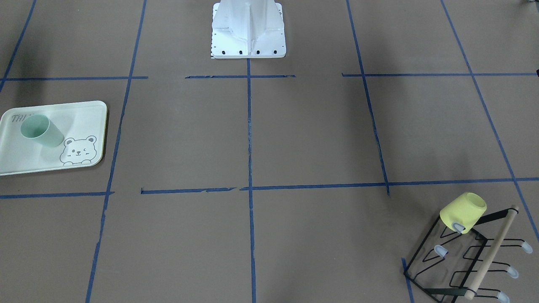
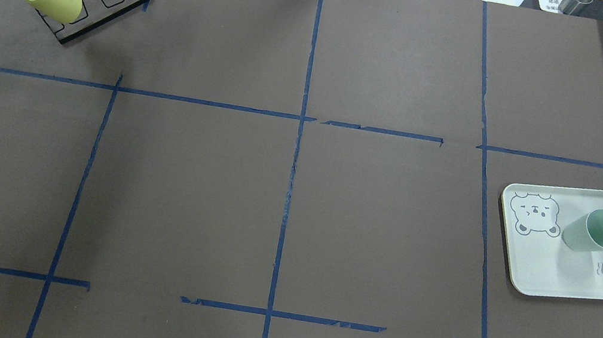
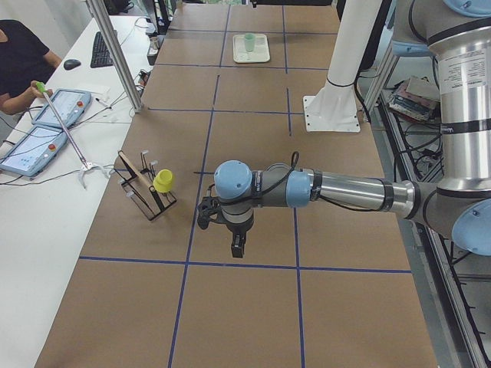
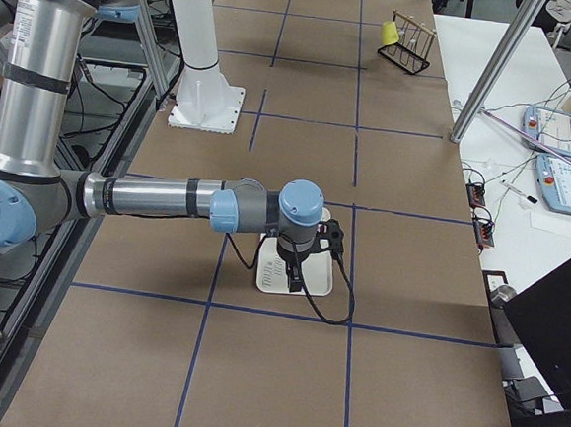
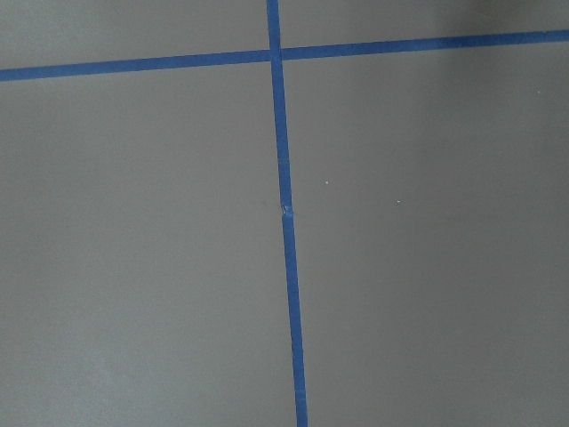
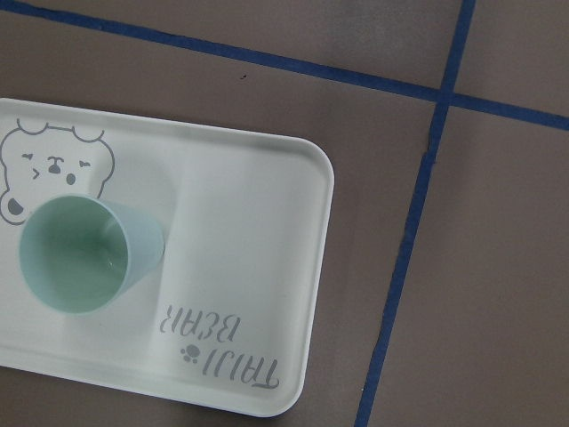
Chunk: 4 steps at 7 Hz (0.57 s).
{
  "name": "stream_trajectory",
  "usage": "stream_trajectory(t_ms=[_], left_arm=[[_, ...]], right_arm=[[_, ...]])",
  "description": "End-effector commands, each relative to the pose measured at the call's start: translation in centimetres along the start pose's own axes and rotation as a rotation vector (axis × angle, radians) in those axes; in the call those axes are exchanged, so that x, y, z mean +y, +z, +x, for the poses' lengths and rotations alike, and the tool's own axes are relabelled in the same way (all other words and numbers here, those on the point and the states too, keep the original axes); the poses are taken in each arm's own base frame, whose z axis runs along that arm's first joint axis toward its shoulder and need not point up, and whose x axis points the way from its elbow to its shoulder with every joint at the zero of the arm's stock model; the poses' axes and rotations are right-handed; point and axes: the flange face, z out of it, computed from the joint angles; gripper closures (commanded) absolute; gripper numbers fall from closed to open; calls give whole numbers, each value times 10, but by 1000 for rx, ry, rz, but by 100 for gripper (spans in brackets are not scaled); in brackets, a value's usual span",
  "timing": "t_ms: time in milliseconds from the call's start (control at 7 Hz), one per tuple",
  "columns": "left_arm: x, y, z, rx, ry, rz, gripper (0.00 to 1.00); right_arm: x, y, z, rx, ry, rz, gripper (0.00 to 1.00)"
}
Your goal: Left arm grabs green cup and hands to right arm on tray
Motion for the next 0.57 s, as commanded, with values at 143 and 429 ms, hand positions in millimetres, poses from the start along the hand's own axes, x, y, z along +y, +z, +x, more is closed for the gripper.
stream_trajectory(t_ms=[143,429], left_arm=[[0,-1,1,-2,4,5,0],[0,-1,0,-9,-2,1,0]], right_arm=[[0,-1,-1,-1,-2,3,0],[0,-1,-1,-1,-2,3,0]])
